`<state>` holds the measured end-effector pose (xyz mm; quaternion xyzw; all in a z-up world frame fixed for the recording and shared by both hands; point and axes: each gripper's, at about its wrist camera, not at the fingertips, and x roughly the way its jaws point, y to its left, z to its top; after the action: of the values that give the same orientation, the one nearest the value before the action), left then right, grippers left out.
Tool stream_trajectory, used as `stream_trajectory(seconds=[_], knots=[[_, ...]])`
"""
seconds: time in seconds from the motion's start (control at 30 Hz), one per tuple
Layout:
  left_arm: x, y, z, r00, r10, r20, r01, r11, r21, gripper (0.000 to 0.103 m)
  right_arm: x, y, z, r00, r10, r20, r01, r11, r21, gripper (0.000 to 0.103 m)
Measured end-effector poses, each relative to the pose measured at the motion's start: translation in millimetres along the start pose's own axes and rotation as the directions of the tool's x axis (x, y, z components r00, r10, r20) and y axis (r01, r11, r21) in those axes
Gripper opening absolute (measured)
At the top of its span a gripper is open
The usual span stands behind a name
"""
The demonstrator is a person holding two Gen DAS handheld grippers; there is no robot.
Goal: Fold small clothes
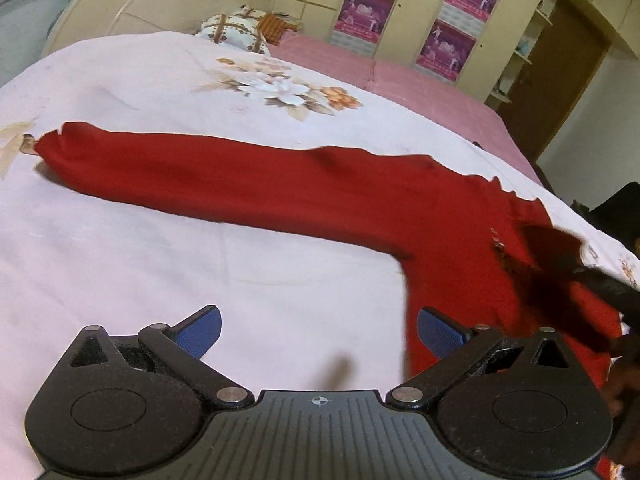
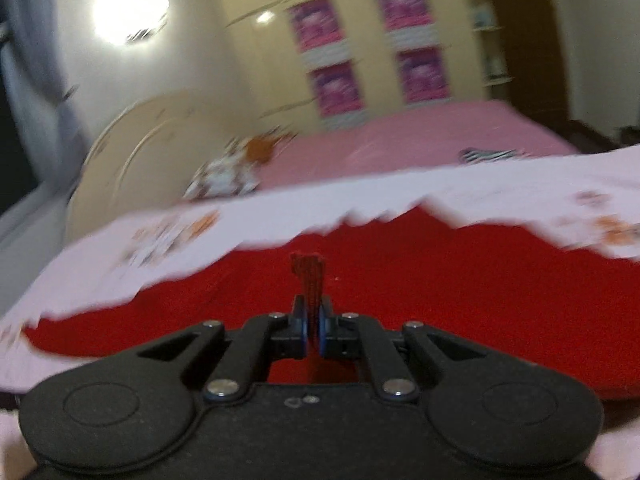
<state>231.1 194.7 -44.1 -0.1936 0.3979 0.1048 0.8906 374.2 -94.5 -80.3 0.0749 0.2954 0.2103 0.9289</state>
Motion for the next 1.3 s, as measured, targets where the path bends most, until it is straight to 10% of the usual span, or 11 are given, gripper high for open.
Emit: stream_trajectory(seconds=[0.2,0.3,0.53,0.6,0.8,0.83,0.87,1.13,1.3], knots=[[0,9,10,0.998,-0.061,0.017,0.061,0.998,-0.006,0.103,49,43,-26,0.991,0.014,-0.135,-0.026,0.996,-0.087,0.018],[12,-8,17,0.992,-0.123,0.010,0.123,0.992,0.014,0.103,29,51,-26,0.997,0.001,-0.079,-0.013,0.989,-0.145,0.042],[72,-91,25,0.949,-0.304,-0.079,0.308,0.950,0.054,0.102,-40,7,-28,0.997,-0.070,0.027,0.071,0.995,-0.075,0.043],[89,-109,24,0.934,-0.335,-0.125,0.343,0.938,0.051,0.067,-52,-10,-30,0.994,-0.103,0.032,0.105,0.994,-0.044,0.043],[118,-152,29,0.936,-0.299,-0.184,0.323,0.938,0.121,0.059,-66,-38,-49,0.985,-0.170,0.039,0.169,0.985,0.034,0.043],[121,-158,32,0.937,-0.296,-0.186,0.322,0.937,0.135,0.047,-69,-41,-51,0.984,-0.176,0.039,0.174,0.984,0.044,0.043],[123,-163,31,0.938,-0.285,-0.195,0.317,0.935,0.159,0.009,-70,-45,-53,0.983,-0.181,0.038,0.179,0.982,0.052,0.043],[85,-124,54,0.961,-0.277,-0.007,0.273,0.942,0.194,0.005,-76,-58,-54,0.979,-0.202,0.032,0.199,0.976,0.085,0.044],[105,-102,57,0.966,-0.251,-0.068,0.259,0.952,0.163,0.005,-77,-75,-51,0.968,-0.251,0.025,0.247,0.964,0.096,0.046]])
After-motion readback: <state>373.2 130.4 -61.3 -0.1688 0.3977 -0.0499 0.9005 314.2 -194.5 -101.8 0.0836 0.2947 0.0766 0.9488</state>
